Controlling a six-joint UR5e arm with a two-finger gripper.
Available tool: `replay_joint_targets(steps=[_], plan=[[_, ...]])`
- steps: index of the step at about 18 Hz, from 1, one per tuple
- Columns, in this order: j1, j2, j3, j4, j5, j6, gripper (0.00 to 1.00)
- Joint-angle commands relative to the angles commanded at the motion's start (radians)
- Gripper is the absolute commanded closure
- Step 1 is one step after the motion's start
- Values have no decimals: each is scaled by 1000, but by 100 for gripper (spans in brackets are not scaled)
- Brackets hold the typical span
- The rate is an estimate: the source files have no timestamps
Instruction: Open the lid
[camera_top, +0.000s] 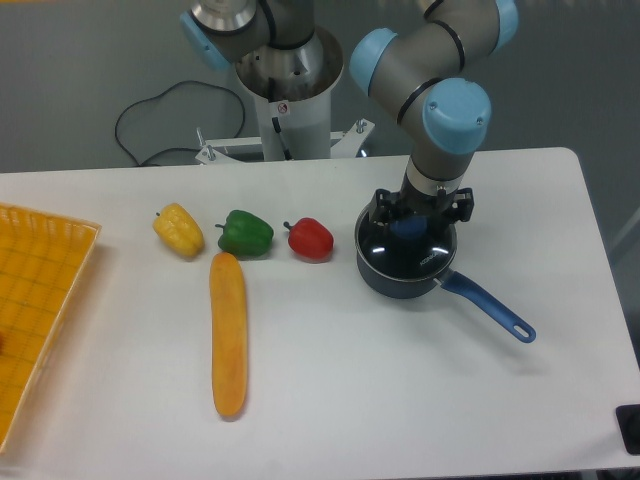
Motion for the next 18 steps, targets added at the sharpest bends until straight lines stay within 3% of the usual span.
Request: replay_joint_targets(steps=[18], plan=[[5,-2,-48,28,2,-6,1]])
